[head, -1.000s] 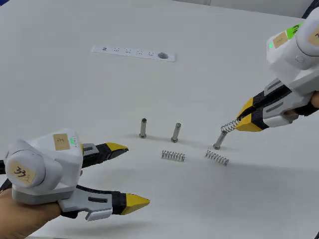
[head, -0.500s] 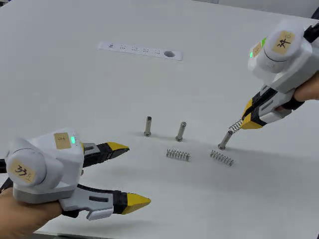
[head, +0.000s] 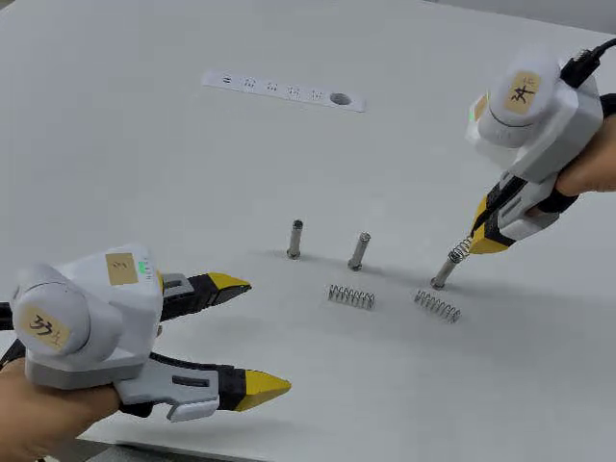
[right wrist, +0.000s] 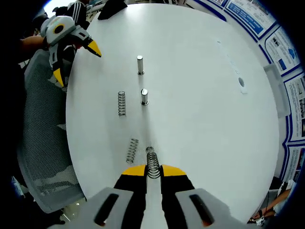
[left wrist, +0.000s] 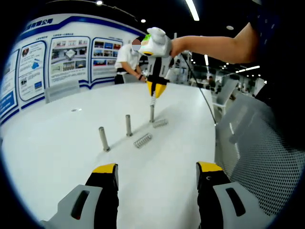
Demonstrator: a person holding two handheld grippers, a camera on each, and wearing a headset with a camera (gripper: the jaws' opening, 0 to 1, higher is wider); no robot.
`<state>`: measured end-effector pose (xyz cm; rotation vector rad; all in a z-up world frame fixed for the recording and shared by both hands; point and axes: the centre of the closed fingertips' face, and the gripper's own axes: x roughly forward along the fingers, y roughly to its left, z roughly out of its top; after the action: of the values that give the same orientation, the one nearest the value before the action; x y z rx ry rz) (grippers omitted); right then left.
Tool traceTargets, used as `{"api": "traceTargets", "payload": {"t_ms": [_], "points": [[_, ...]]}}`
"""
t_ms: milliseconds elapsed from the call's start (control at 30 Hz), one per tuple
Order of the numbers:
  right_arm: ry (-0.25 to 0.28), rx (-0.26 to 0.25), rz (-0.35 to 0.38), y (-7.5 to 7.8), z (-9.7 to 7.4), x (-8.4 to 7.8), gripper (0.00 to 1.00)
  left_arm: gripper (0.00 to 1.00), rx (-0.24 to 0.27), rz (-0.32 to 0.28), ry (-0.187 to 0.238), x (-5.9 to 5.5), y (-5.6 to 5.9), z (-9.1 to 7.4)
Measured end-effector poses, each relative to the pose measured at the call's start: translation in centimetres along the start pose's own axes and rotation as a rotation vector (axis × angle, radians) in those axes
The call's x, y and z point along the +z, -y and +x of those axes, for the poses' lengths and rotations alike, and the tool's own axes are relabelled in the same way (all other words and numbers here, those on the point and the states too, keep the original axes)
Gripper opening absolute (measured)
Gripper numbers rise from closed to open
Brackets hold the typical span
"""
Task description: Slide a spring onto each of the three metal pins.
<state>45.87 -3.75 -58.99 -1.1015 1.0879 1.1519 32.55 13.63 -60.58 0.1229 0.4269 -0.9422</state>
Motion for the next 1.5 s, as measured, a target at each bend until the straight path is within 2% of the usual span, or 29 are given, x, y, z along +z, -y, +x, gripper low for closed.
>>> {"api": "traceTargets", "payload": {"t_ms": [200,333,767,967,1033,1133,1367,1500], "points": [[-0.022,0.013,0.002,0.2,0.8,0.6,0.11,0.67,0.007,-0.003,0.001,-0.1,0.1,-0.1],[-0.085,0.008,-0.018,0.2,1.9,-0.1,0.11,0.67,0.013,-0.003,0.003,0.0,0.2,-0.1],[-0.111,0.015,0.041,0.4,4.6,-0.8,0.11,0.66,0.037,-0.010,0.010,-0.1,-0.2,-0.7],[-0.111,-0.006,0.072,1.0,5.1,-1.1,0.12,0.66,0.036,-0.012,0.008,-0.2,-0.1,-0.7],[-0.093,-0.005,0.095,1.1,4.9,-0.7,0.12,0.66,0.036,-0.013,0.007,-0.2,-0.1,-0.7],[-0.099,-0.011,0.090,1.2,4.9,-0.8,0.12,0.66,0.035,-0.011,0.007,-0.2,-0.2,-0.6],[-0.067,-0.017,0.078,1.5,4.9,-0.3,0.13,0.66,0.030,-0.007,0.007,0.0,-0.1,-0.4],[-0.062,-0.022,0.071,1.5,4.8,-0.3,0.18,0.66,0.029,-0.006,0.005,0.0,-0.2,-0.4]]}}
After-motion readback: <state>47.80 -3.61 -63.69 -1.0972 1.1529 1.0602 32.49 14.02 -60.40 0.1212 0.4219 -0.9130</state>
